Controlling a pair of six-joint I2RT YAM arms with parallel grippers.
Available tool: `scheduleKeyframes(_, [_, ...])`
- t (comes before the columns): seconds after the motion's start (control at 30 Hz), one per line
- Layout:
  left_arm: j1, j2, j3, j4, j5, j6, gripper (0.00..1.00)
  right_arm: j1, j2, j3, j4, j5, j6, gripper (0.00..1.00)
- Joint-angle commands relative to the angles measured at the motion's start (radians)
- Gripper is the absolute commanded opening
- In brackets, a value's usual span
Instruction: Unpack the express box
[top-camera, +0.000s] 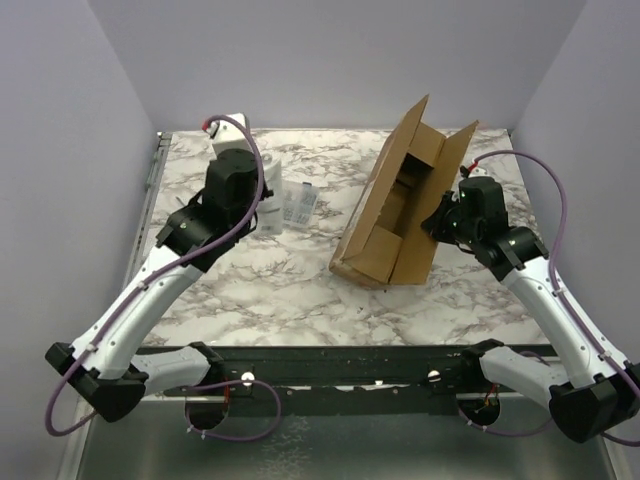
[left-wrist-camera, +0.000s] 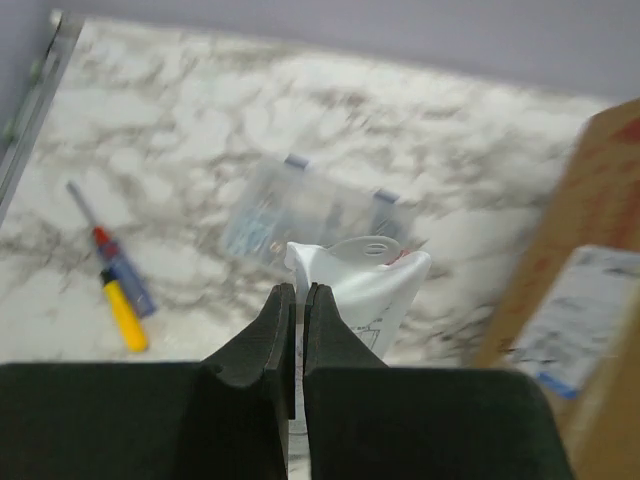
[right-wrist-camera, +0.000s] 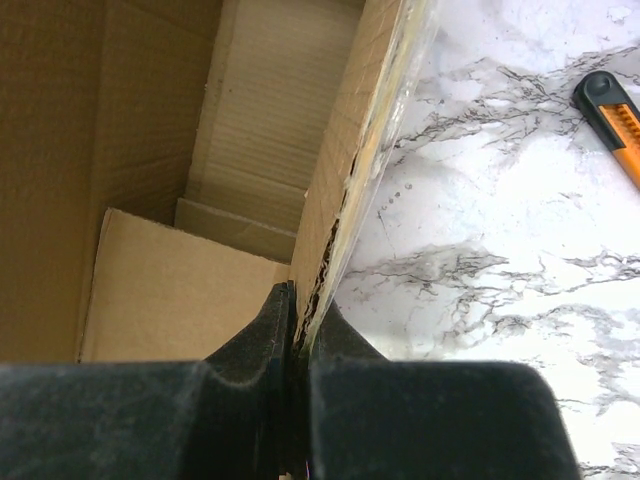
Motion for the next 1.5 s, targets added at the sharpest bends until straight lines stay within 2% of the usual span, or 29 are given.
scheduleKeyframes(0.0, [0.258, 0.015, -0.248, -0.068, 0.211, -0.036, 0.0, 0.0, -0.022, 0.009, -0.027, 0.104, -0.085, 0.0])
scheduleKeyframes(0.07, [0.392, 0.042, -0.363, -0.019, 0.377, -0.049, 0.0, 0.0, -0.026, 0.017, -0.039, 0.112, -0.09, 0.0])
scheduleKeyframes(0.13, [0.446, 0.07, -0.459, 0.038, 0.463, -0.056, 0.0, 0.0, -0.03, 0.025, -0.05, 0.119, -0.094, 0.0])
scheduleKeyframes(0.23, [0.466, 0.11, -0.538, 0.078, 0.405, -0.076, 0.0, 0.0, -0.039, 0.033, -0.062, 0.123, -0.097, 0.0])
scheduleKeyframes(0.33, [0.476, 0.151, -0.592, 0.115, 0.412, -0.1, 0.0, 0.0, -0.049, 0.033, -0.061, 0.124, -0.098, 0.0])
scheduleKeyframes(0.53, [0.48, 0.215, -0.602, 0.119, 0.417, -0.125, 0.0, 0.0, -0.046, 0.023, -0.056, 0.136, -0.115, 0.0])
scheduleKeyframes(0.57, [0.481, 0.22, -0.597, 0.118, 0.422, -0.121, 0.04, 0.0, -0.039, 0.024, -0.054, 0.135, -0.116, 0.0])
scheduleKeyframes(0.63, [0.481, 0.221, -0.59, 0.118, 0.423, -0.119, 0.17, 0.0, -0.026, 0.029, -0.052, 0.135, -0.115, 0.0])
scheduleKeyframes(0.77, [0.481, 0.179, -0.577, 0.114, 0.416, -0.114, 0.5, 0.0, -0.001, 0.052, -0.068, 0.188, -0.051, 0.0])
scheduleKeyframes(0.9, [0.481, 0.08, -0.547, 0.102, 0.418, -0.085, 0.94, 0.0, 0.009, 0.066, -0.067, 0.227, 0.121, 0.0])
scheduleKeyframes(1.03, [0.481, -0.033, -0.524, 0.1, 0.432, -0.058, 0.97, 0.0, 0.04, 0.058, -0.081, 0.291, 0.383, 0.0])
scheduleKeyframes(1.2, [0.479, -0.128, -0.572, 0.141, 0.391, -0.012, 0.97, -0.007, 0.151, 0.155, -0.186, 0.389, 0.649, 0.0])
scheduleKeyframes(1.3, [0.479, -0.182, -0.614, 0.156, 0.33, 0.026, 0.97, -0.022, 0.182, 0.185, -0.121, 0.408, 0.696, 0.0])
scheduleKeyframes(1.47, [0.478, -0.284, -0.658, 0.204, 0.335, 0.048, 0.98, -0.065, 0.244, 0.206, 0.021, 0.445, 0.719, 0.0])
